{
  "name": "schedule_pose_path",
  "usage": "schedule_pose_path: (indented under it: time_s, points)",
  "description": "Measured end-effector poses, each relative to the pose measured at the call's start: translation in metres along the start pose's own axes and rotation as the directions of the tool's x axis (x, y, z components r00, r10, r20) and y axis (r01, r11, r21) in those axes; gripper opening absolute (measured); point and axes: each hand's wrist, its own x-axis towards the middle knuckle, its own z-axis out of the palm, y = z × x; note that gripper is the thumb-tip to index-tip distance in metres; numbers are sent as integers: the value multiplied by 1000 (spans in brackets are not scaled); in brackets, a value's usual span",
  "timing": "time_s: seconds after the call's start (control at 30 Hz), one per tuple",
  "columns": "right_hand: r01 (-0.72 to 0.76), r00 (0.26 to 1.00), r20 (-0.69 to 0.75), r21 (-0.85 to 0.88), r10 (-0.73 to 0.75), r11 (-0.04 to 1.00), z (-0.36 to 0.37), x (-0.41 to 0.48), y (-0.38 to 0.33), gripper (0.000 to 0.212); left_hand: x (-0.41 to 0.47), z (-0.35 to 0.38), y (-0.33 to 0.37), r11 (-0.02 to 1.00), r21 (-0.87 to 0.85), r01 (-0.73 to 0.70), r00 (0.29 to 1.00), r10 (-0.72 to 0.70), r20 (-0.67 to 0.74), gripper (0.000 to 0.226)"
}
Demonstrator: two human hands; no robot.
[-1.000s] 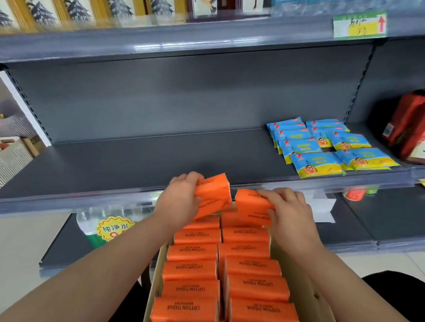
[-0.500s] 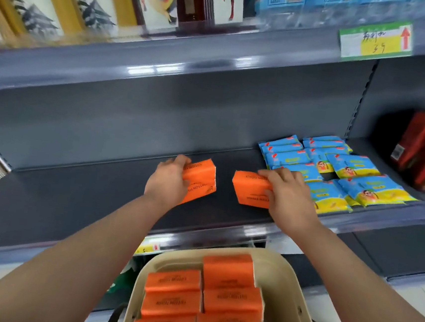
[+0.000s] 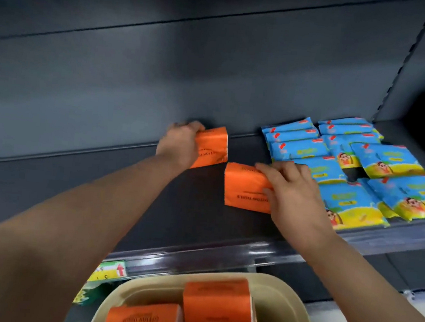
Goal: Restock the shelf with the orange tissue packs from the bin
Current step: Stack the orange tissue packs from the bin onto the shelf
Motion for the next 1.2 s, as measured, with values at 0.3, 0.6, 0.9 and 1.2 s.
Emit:
schedule_pose_path:
  time_s: [0.3,0.6,0.9,1.2]
  points:
    - [24,999,38,69,-27,997,15,4,18,52,52,41,13,997,70,-24,1000,23,13,52]
    - [32,999,-20,76,-31,997,22,11,25,56,77,53,19,997,23,-80,993,81,-87,47]
    - [-9,1000,21,20,9,1000,29,22,31,56,51,35,5,987,-107,-117,984,101,-148,48]
    - [-24,992,119,-197,48,980,60,117,11,48,26,11,-17,977,-194,-86,993,69,-91,50]
